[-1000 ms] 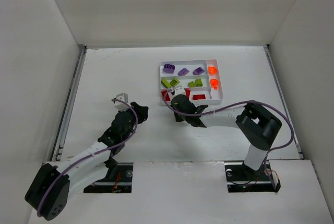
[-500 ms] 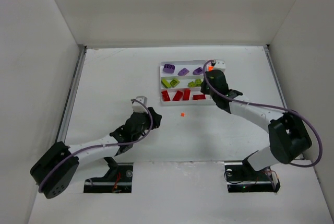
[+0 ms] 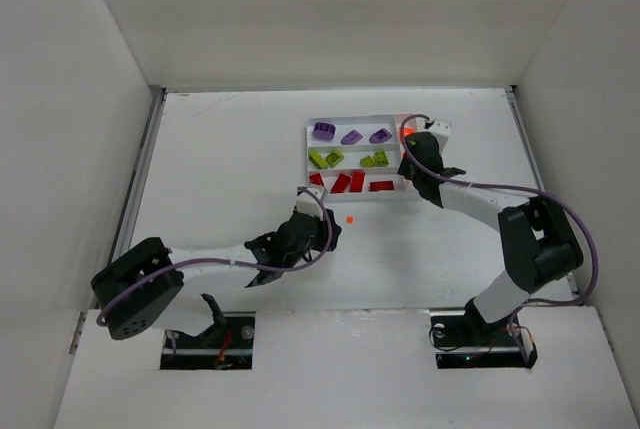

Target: Sort the legos into containers by color

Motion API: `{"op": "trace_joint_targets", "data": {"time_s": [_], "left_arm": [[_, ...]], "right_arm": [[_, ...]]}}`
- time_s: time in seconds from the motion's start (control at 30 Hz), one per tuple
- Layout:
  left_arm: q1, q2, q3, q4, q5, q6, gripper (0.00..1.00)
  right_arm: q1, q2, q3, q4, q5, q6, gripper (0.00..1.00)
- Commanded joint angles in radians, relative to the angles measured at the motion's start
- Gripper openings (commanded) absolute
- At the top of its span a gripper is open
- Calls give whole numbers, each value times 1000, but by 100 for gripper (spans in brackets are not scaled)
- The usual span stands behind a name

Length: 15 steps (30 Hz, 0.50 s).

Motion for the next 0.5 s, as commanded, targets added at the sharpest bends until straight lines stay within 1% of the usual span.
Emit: {"op": "trace_joint_targets", "data": {"time_s": [0.0,0.07,0.13,0.23,0.3,0.47], "left_arm": [[-10,30,76,-15,-40,23,41],[-15,68,112,-35,-45,24,41],[-18,108,147,-52,-47,29,41],[-32,174,208,-87,-50,35,40],[-43,215,237,-90,-57,50,39],[-64,327,326,-120,-137,92,37]], "right_arm": [[-7,-4,8,21,38,23,45],[-7,-22,-4,27,33,24,48],[-5,-56,-18,27,31,29,48],[9,-157,-66,38,27,64,44],[50,-236,-109,46,38,79,41],[105,-364,-214,65,30,90,40]]}}
